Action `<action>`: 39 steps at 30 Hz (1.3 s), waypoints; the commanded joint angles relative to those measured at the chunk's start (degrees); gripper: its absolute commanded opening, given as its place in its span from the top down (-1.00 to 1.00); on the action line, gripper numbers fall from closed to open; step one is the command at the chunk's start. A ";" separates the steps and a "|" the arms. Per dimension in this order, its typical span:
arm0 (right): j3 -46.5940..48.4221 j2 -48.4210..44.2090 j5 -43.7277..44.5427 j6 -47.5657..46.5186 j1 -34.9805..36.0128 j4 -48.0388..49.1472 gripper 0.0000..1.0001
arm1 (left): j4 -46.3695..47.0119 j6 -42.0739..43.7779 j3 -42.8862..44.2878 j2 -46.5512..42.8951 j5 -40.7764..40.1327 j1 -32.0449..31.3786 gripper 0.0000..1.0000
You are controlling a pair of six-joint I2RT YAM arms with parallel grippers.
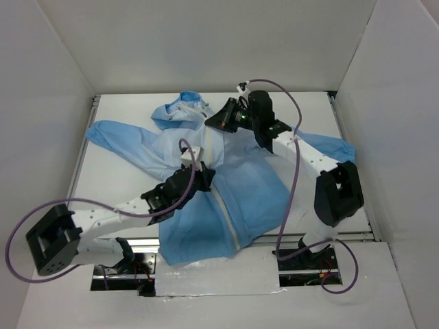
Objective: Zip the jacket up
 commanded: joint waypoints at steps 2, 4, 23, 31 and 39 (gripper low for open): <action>14.02 8.33 1.27 2.44 -4.10 -0.04 1.00 | 6.95 3.55 -9.34 -10.33 14.81 -0.76 1.00; 20.94 13.67 1.89 2.97 -5.33 -2.95 1.00 | 9.76 4.51 -13.91 -12.72 22.02 -0.76 1.00; 64.40 37.18 0.58 6.14 -19.84 -14.30 1.00 | 6.54 -0.83 -20.01 -15.56 13.80 -1.38 1.00; 69.66 38.22 -4.25 1.83 -20.01 -10.43 1.00 | -1.21 0.21 1.16 1.93 10.44 7.66 -0.37; 71.09 37.01 -8.39 -0.80 -22.12 -12.78 -0.50 | -14.63 -2.77 11.98 4.51 3.60 10.31 -0.99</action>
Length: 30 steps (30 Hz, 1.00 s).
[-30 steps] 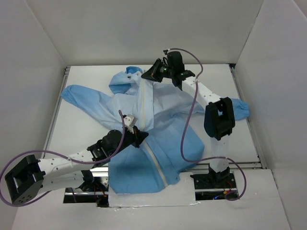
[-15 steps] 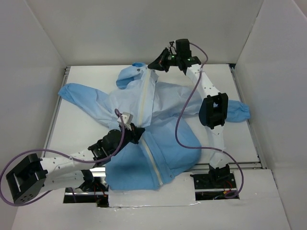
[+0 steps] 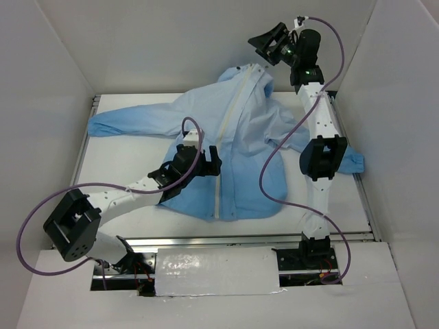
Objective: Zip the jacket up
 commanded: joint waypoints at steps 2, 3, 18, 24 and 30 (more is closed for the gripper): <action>0.40 -5.68 -2.10 -5.50 1.13 -1.11 -0.96 | -11.10 -3.85 5.99 -3.90 -6.67 0.66 -0.99; -0.30 -6.83 -2.62 -6.48 1.04 -3.91 -0.99 | -16.78 -5.51 8.17 -5.65 -8.94 1.44 -0.99; -55.47 -72.37 22.07 -27.49 5.53 -32.42 -1.00 | -53.30 -4.67 26.11 -25.95 -19.33 28.69 -0.99; -71.58 -96.65 28.66 -25.30 6.49 -35.75 -1.00 | -58.49 0.17 26.92 -33.43 -24.26 28.87 -0.99; -74.49 -108.17 35.41 -27.58 6.58 -42.78 -1.00 | -62.45 2.73 22.88 -42.13 -22.08 28.87 -0.99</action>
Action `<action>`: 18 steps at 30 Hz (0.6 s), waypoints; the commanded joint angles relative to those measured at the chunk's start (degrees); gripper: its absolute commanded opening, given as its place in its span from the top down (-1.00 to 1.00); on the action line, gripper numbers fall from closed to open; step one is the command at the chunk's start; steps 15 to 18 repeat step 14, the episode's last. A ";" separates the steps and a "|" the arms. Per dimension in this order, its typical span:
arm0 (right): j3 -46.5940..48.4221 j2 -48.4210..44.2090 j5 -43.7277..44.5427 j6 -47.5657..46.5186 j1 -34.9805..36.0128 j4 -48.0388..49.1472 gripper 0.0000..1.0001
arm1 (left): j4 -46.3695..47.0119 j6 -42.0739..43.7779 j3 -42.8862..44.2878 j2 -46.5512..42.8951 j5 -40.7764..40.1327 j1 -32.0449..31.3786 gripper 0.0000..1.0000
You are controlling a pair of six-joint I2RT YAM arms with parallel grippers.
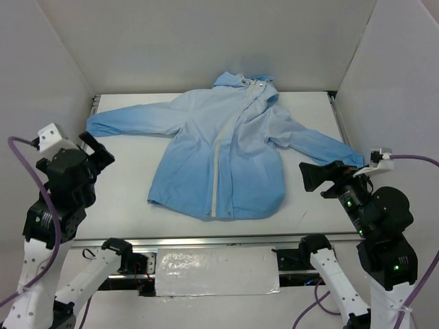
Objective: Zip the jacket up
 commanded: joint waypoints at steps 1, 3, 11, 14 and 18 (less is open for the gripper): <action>-0.92 -3.02 7.58 -2.14 0.42 -5.12 -1.00 | -3.72 3.63 -2.78 -4.85 0.64 0.24 -0.99; -0.48 -3.73 10.64 -1.97 1.11 -6.97 -1.00 | -4.60 2.93 -5.33 -8.37 0.39 0.33 -0.99; -1.44 -5.41 12.16 -1.17 2.26 -6.19 -1.00 | -5.49 2.93 -8.68 -11.89 0.38 0.24 -0.99; -1.36 -4.53 10.93 -1.18 2.26 -6.63 -1.00 | -4.43 3.19 -8.95 -11.63 1.44 0.33 -0.99; -1.36 -4.53 10.93 -1.18 2.26 -6.63 -1.00 | -4.43 3.19 -8.95 -11.63 1.44 0.33 -0.99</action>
